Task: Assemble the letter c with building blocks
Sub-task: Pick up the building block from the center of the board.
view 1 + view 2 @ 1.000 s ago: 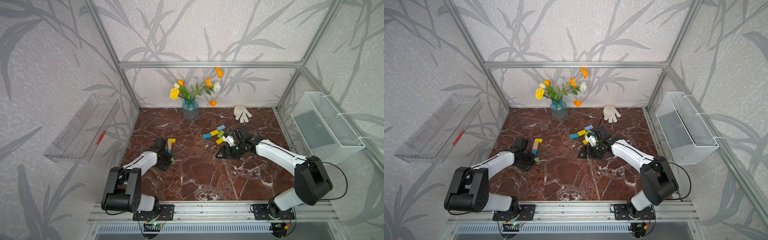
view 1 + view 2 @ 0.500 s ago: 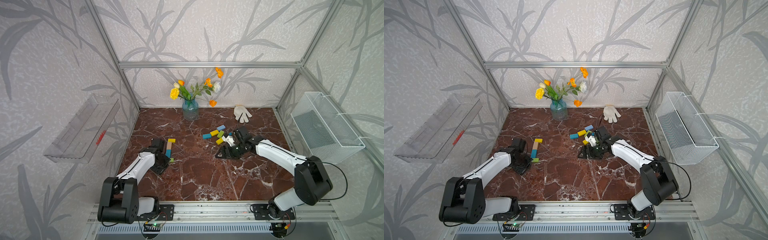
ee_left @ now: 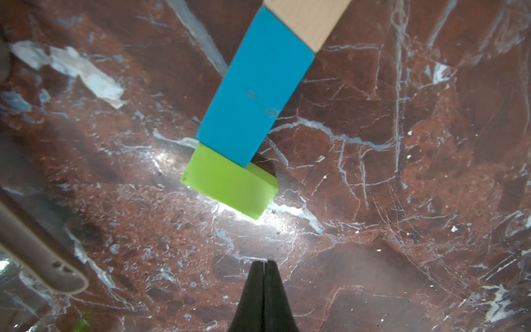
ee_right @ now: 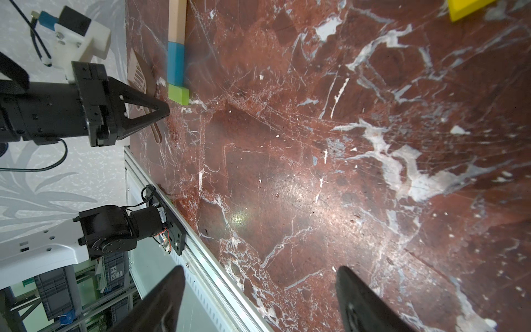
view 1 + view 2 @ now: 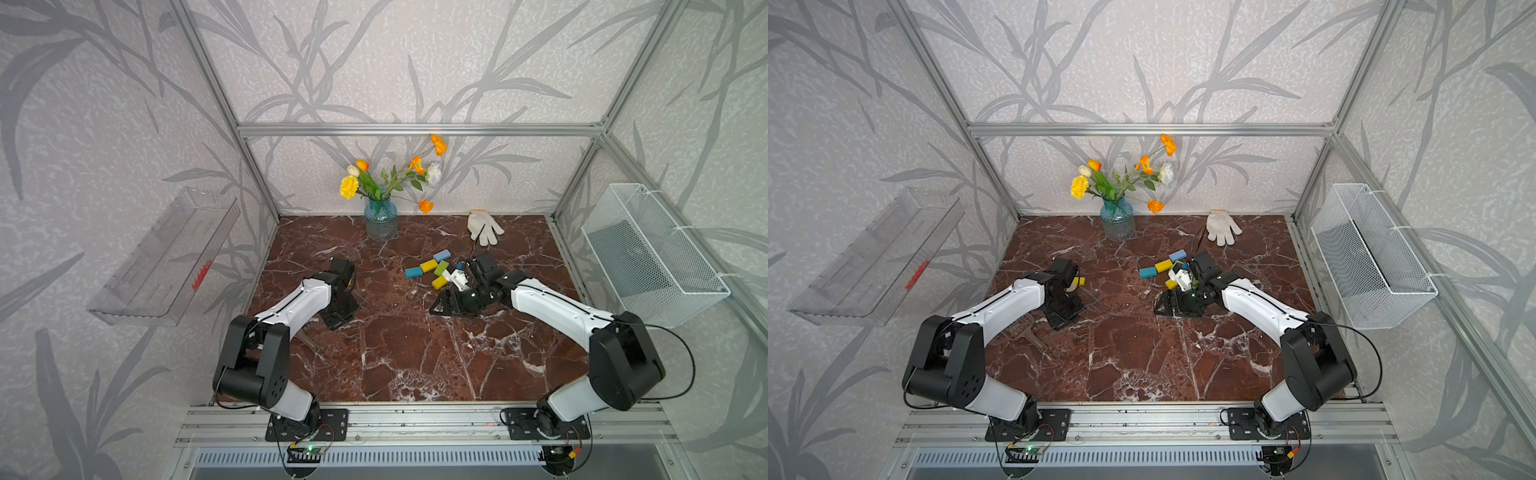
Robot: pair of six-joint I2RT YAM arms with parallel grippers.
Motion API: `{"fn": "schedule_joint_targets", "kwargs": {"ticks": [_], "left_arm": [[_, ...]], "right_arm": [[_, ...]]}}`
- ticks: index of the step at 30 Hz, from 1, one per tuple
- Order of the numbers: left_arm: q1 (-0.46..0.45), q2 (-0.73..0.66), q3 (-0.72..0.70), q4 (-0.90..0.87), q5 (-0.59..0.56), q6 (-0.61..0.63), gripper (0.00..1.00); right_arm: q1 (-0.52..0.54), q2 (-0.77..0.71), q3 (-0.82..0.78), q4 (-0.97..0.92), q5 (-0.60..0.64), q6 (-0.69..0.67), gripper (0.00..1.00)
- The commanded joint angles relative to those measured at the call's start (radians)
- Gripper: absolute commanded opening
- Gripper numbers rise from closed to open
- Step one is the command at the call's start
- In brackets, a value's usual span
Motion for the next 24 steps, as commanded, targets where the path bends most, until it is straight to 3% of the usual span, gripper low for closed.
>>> {"fn": "schedule_joint_targets", "kwargs": {"ticks": [1,7,14,24], "left_arm": [[-0.006,0.03,0.026,-0.025,-0.03,0.055,0.0],[-0.013,0.034,0.072,-0.02,-0.038,0.113,0.0],[-0.009,0.024,0.183,-0.116,-0.14,0.238,0.04],[0.073,0.014,0.245,-0.146,-0.116,0.365,0.26]], "right_arm": [[0.006,0.003,0.023,-0.002,-0.01,-0.002,0.82],[0.006,0.003,0.019,-0.003,-0.004,-0.009,0.82],[0.005,0.019,0.047,-0.06,0.068,-0.056,0.82],[0.009,0.043,0.134,-0.14,0.13,-0.113,0.8]]}}
